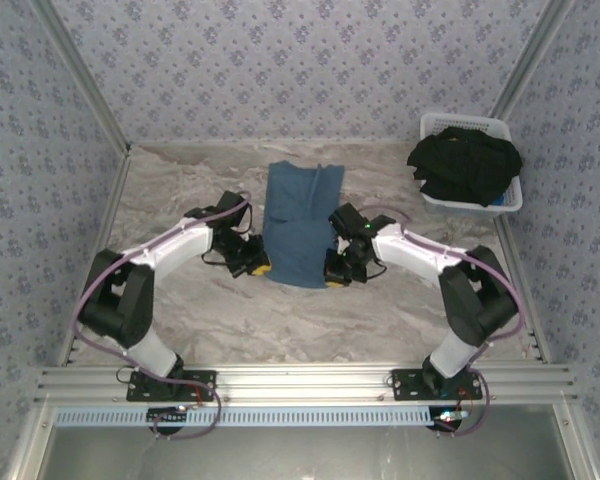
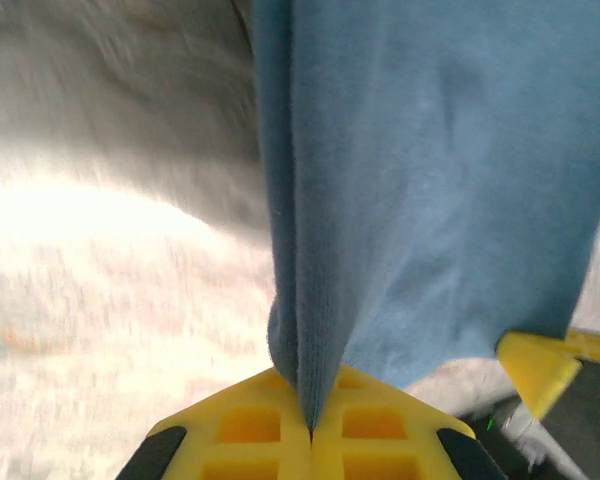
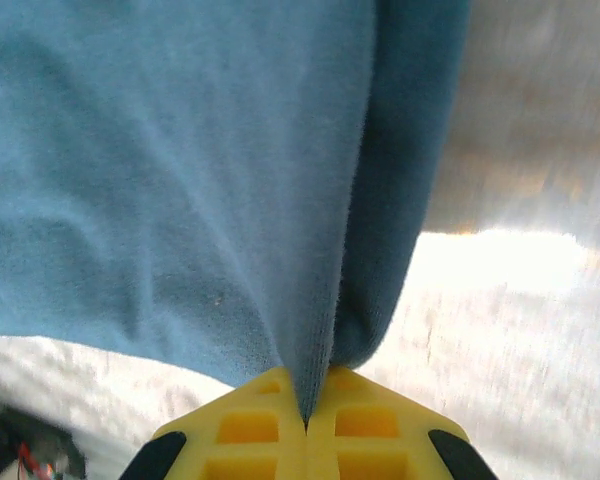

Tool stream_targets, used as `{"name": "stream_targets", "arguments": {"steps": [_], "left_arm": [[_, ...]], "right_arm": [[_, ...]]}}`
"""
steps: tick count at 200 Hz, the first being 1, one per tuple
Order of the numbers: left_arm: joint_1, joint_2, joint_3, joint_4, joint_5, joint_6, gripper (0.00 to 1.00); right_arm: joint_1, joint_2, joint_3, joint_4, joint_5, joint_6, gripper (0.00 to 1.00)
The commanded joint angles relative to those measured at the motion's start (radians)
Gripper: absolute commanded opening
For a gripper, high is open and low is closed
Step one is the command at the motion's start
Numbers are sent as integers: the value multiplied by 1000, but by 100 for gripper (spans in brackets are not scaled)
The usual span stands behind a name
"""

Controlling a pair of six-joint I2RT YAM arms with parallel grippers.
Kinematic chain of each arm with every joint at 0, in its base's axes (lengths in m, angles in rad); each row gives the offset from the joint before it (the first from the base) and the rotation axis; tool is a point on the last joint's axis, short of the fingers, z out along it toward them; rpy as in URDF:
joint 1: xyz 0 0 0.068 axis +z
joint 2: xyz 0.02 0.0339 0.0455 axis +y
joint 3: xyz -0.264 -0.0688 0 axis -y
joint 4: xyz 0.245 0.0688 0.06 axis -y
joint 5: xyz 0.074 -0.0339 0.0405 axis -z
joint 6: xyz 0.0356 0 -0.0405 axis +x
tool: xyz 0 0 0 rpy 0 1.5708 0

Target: Fold and stack the t-shirts

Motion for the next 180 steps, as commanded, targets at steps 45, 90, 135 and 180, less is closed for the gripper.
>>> {"name": "stream_targets", "arguments": {"steps": [45, 90, 135, 180], "left_arm": [[-108, -394, -39, -128, 110, -35, 0], [-22, -386, 31, -57, 31, -164, 0], [65, -178, 129, 5, 41, -205, 0], [114, 80, 345, -17, 39, -126, 0]], "right_arm": [[39, -354, -31, -245, -214, 178, 0], [-51, -336, 136, -266, -191, 282, 0], [-153, -109, 340, -246, -165, 234, 0], [-213, 96, 513, -260, -136, 174, 0]]}}
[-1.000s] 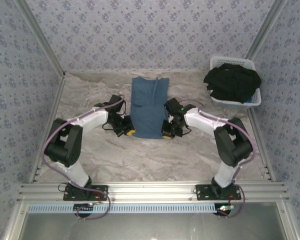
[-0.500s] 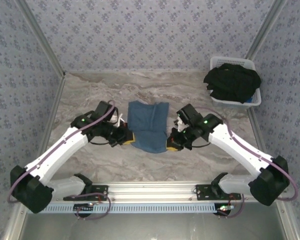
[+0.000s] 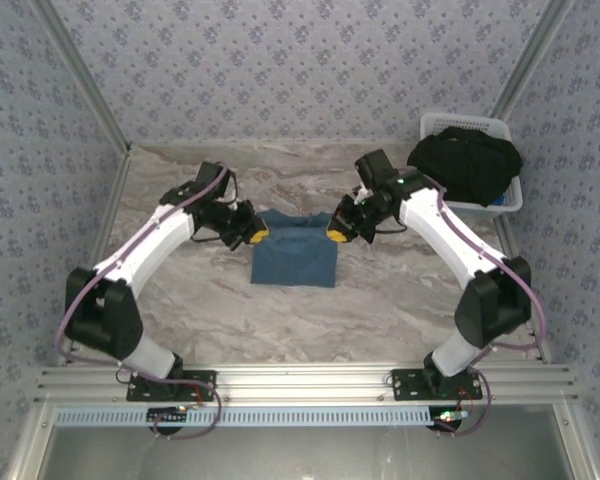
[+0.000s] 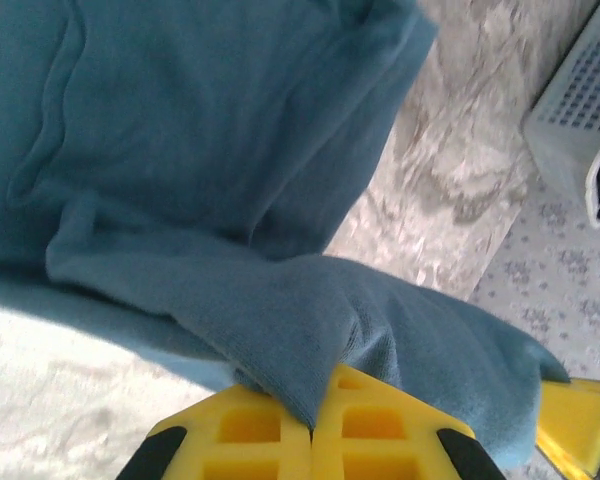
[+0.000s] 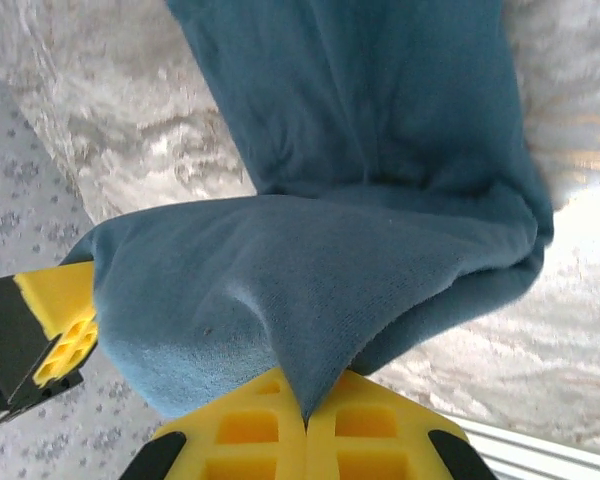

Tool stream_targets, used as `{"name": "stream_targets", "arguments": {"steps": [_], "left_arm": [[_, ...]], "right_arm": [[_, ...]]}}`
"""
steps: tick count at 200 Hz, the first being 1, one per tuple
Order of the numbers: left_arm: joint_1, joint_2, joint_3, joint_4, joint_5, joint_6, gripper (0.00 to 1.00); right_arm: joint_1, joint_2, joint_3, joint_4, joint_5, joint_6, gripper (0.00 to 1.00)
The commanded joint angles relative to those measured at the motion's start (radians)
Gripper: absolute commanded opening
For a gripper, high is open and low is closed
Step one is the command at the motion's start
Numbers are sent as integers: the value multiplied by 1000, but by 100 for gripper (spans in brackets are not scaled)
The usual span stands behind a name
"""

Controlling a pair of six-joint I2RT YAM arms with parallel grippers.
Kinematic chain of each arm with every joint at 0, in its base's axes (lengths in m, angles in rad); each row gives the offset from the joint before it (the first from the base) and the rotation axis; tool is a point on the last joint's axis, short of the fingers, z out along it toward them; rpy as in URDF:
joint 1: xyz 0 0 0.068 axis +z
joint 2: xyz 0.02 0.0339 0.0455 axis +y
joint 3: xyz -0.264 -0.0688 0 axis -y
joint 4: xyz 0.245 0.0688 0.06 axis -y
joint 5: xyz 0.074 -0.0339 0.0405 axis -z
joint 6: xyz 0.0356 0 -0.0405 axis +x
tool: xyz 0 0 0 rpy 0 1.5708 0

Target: Fold and stack the t-shirts

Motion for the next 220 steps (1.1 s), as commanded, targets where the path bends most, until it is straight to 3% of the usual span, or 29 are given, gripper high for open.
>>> {"name": "stream_targets", "arguments": {"steps": [1, 40, 60, 70, 85, 93, 103, 119, 136, 148, 172, 186, 202, 220], "left_arm": [[20, 99, 119, -7, -8, 46, 0], [58, 264, 233, -25, -62, 70, 0], [81, 353, 260, 14, -79, 55, 6], [89, 410, 298, 56, -80, 56, 19], [95, 480, 396, 34, -107, 90, 57], [96, 500, 444, 13, -121, 107, 66], [93, 490, 473, -13, -134, 106, 70], [73, 409, 432, -17, -167, 95, 71], [37, 269, 277, -30, -223, 30, 68], [2, 140, 93, 11, -249, -86, 62], [-113, -81, -263, 281, -246, -394, 51], [-206, -128, -345, 339, -267, -524, 53], [-291, -141, -388, 367, -317, -635, 65], [-372, -150, -491, 508, -413, -818, 67]], "right_arm": [[-26, 76, 90, -30, 28, -41, 0], [-78, 267, 233, -1, 48, -80, 0], [-99, 375, 288, 62, 58, -72, 0], [-109, 440, 328, 59, 54, -98, 1], [-115, 507, 382, 84, 80, -132, 31], [-114, 524, 412, 80, 111, -161, 41], [-117, 522, 441, 70, 158, -191, 50], [-122, 466, 435, 56, 223, -205, 57], [-120, 355, 350, 92, 278, -226, 59], [-111, 256, 239, 156, 296, -240, 60], [-93, 72, -9, 230, 292, -255, 59], [-87, -35, -153, 263, 286, -252, 59], [-82, -159, -286, 297, 274, -219, 59], [-74, -270, -410, 315, 267, -185, 60]]}}
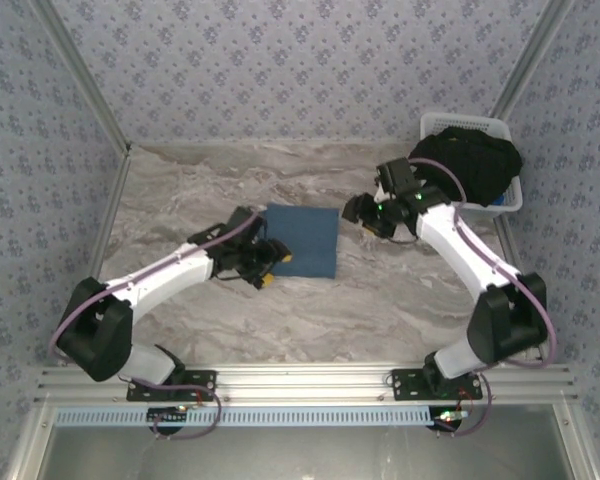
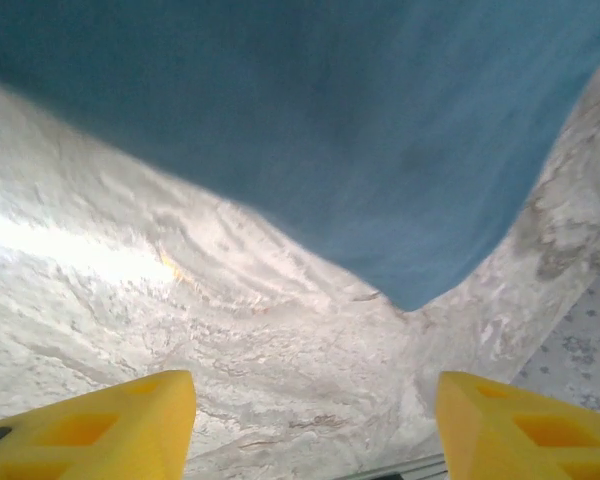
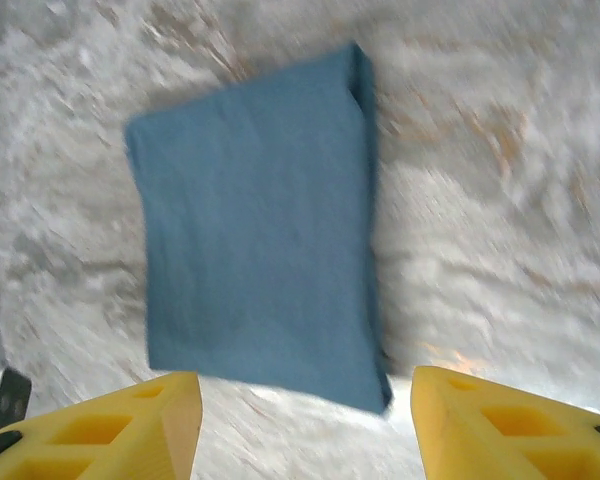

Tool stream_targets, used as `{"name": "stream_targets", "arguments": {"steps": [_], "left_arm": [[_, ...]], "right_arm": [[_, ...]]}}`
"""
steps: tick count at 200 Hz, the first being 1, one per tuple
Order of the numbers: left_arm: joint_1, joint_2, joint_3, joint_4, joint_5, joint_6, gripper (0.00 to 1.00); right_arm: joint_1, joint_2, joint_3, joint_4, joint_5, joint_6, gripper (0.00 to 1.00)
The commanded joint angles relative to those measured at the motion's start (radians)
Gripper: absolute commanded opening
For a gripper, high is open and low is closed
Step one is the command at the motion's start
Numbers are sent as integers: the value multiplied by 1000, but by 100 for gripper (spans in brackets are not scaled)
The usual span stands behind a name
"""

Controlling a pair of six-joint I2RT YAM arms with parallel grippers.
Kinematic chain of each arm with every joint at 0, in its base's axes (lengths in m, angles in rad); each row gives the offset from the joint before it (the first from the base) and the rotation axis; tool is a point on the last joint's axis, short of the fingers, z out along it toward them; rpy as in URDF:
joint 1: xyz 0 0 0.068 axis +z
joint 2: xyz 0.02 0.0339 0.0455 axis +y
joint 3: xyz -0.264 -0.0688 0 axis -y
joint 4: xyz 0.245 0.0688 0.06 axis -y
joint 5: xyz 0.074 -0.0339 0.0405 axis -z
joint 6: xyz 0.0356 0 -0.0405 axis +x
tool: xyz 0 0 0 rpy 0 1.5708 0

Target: Fold and stack the t-shirts

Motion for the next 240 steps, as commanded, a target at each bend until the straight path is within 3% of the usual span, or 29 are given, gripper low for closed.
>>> {"name": "stream_targets", "arguments": {"steps": [1, 30, 71, 86, 107, 136, 144, 165, 185, 215, 240], "left_arm": [[-81, -8, -108, 201, -140, -405, 68], [-149, 64, -178, 451, -302, -576, 72], [-197, 193, -162, 594, -426, -656, 73], [-204, 239, -162, 635, -445, -683, 68], [-204, 307, -162, 710, -484, -724, 54], [-166, 382, -165, 825, -547, -753, 14], [-145, 384, -173, 827, -560, -755, 7], [-44, 358, -210, 837, -543, -714, 0], [110, 308, -230, 800, -417, -581, 0], [430, 256, -196, 678, -179, -250, 0], [689, 340, -19, 490, 73, 77, 0]], "right_arm": [[9, -86, -123, 35, 7, 36, 60], [19, -175, -196, 24, -14, 55, 60], [25, -228, -221, -14, -56, 42, 59], [26, -239, -227, -19, -69, 40, 59], [28, -249, -232, -22, -82, 43, 58], [29, -258, -231, -32, -95, 41, 57], [30, -263, -230, -37, -98, 42, 57], [31, -279, -225, -50, -95, 44, 57], [32, -294, -217, -73, -88, 43, 57], [32, -300, -208, -74, -105, 33, 56], [39, -313, -217, 28, -145, 14, 56]]}}
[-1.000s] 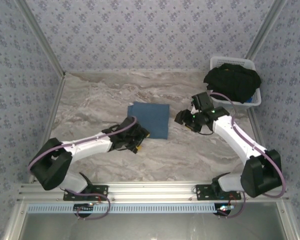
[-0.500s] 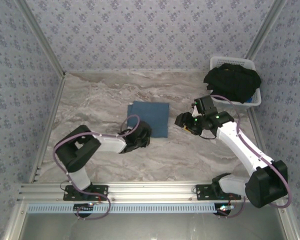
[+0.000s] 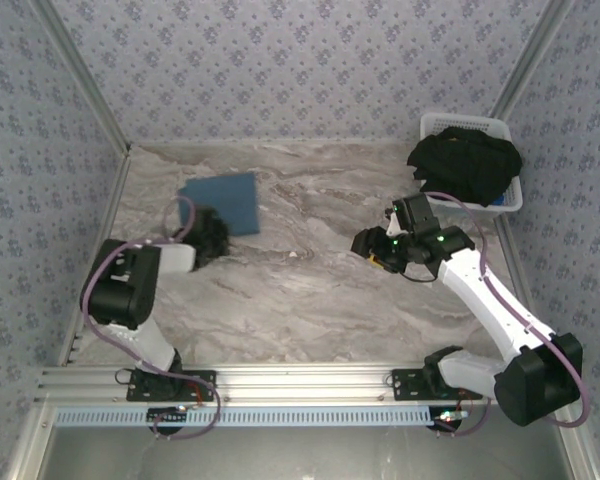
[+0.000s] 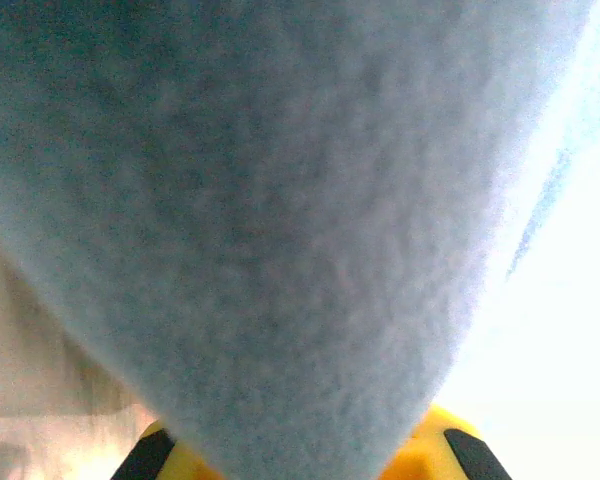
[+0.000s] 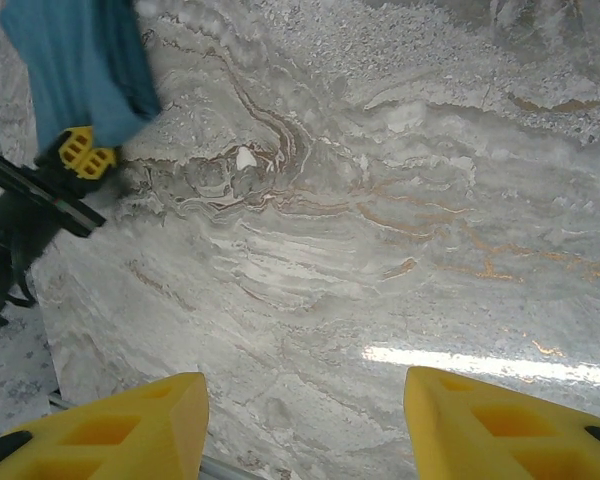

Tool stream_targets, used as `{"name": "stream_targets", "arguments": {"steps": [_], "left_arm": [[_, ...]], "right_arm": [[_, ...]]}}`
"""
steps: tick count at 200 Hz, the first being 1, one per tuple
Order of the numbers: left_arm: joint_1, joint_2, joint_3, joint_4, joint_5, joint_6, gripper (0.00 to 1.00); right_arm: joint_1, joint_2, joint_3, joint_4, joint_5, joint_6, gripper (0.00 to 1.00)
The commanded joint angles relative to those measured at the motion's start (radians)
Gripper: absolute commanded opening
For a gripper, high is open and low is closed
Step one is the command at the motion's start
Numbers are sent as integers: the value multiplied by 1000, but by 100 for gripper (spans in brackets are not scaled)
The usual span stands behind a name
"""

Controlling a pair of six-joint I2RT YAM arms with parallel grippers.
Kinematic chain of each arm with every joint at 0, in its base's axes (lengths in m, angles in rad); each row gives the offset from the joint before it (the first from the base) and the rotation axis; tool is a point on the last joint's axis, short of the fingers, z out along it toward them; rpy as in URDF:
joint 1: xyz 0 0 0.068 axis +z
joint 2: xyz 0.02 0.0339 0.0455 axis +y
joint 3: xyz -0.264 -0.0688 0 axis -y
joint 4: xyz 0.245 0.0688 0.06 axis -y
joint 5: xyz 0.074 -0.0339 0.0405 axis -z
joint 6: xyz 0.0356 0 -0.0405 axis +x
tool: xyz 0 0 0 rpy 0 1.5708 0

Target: Fold and stack the t-shirts

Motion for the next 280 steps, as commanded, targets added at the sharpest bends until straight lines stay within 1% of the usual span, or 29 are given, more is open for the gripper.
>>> {"name": "stream_targets", "arguments": {"steps": [1, 20, 38, 55, 66, 79, 97, 123, 150, 165, 185, 213, 245, 252, 256, 261, 270, 280], "left_arm": [[184, 49, 150, -209, 279, 384, 0], [318, 150, 320, -366, 384, 584, 0], [398, 252, 483, -465, 440, 724, 0], [434, 350, 640, -586, 452, 817, 0], [440, 404, 721, -625, 462, 857, 0], [445, 460, 806, -689, 447, 888, 0], [447, 510, 862, -694, 456, 877, 0], [446, 554, 912, -687, 463, 855, 0], [447, 557, 936, -696, 446, 845, 0], [446, 540, 923, -670, 466, 824, 3], [447, 519, 903, -638, 477, 776, 3], [436, 514, 874, -555, 500, 683, 1], [415, 512, 864, -554, 476, 667, 3], [415, 504, 853, -547, 474, 662, 7], [415, 496, 844, -542, 473, 660, 11], [416, 486, 836, -542, 471, 661, 18], [416, 455, 829, -556, 456, 671, 35], [415, 404, 819, -583, 427, 697, 51]], "right_arm": [[12, -28, 3, 67, -55, -17, 56], [16, -58, -35, 240, -111, 6, 56], [18, -76, -69, 391, -133, 43, 57], [16, -63, -66, 437, -137, 60, 57], [16, -42, -53, 437, -143, 61, 57], [16, -21, -37, 428, -144, 60, 57], [15, 6, -22, 411, -161, 59, 57], [15, 22, -12, 438, -161, 53, 57], [13, 7, -46, 588, -137, 77, 59], [15, 0, -70, 675, -114, 89, 60], [16, -17, -110, 766, -83, 96, 60], [9, -10, -118, 778, -96, 121, 61], [8, -5, -107, 754, -103, 122, 61], [8, -10, -107, 749, -98, 121, 61], [7, -17, -108, 747, -93, 120, 62], [9, -26, -110, 746, -84, 117, 62], [9, -47, -115, 740, -62, 112, 63], [9, -75, -123, 738, -31, 96, 64]]}}
